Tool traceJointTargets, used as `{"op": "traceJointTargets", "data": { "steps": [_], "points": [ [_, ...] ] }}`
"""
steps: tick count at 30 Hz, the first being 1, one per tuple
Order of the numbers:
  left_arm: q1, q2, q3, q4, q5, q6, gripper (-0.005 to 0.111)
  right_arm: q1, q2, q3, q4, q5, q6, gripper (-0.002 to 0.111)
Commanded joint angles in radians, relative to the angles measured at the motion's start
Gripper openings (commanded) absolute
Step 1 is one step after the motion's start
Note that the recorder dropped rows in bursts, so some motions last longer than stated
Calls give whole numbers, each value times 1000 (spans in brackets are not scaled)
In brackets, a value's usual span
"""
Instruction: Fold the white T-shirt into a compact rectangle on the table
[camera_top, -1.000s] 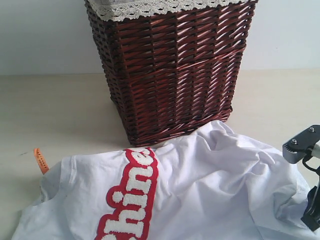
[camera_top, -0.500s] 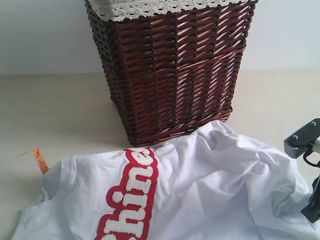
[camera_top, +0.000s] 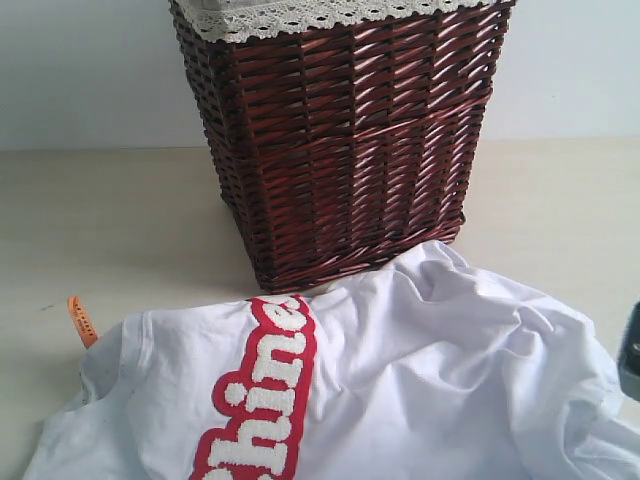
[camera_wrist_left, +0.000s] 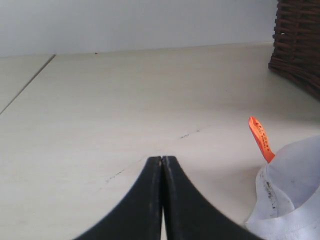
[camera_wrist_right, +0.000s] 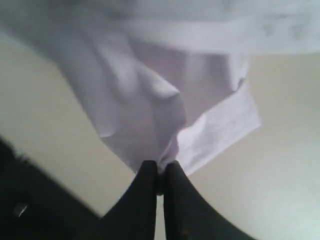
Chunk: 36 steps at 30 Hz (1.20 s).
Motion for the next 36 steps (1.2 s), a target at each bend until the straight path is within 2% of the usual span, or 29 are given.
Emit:
{"op": "traceJointTargets", "data": {
  "steps": [1,6,9,10,13,14,16,18,28,36],
  "points": [
    [0,-5,0,-3,-8,0,0,-6,-110,1,-8,188,-126,0],
    [0,-5,0,-3,-8,0,0,-6,-173,-1,-40,188,-117,0],
    [0,-5,0,-3,-8,0,0,-6,-192,-33,135,188,-139,0],
    [0,-5,0,-3,-8,0,0,-6,-216,-57,246,188,-196,0],
    [0,-5,0,-3,-8,0,0,-6,-301,-90,409,188,-368,0],
    [0,-5,0,-3,-8,0,0,-6,-349,-90,433,188,-469,0],
    [0,-5,0,-3,-8,0,0,-6,-419,-90,416,188,-549,0],
    [0,-5,0,-3,-8,0,0,-6,-456,-90,388,188,-544,0],
    [0,-5,0,-3,-8,0,0,-3,-543,-90,339,188,-249,0],
    [0,-5,0,-3,-8,0,0,-3,-623,-90,462,188,46,0]
  ]
}}
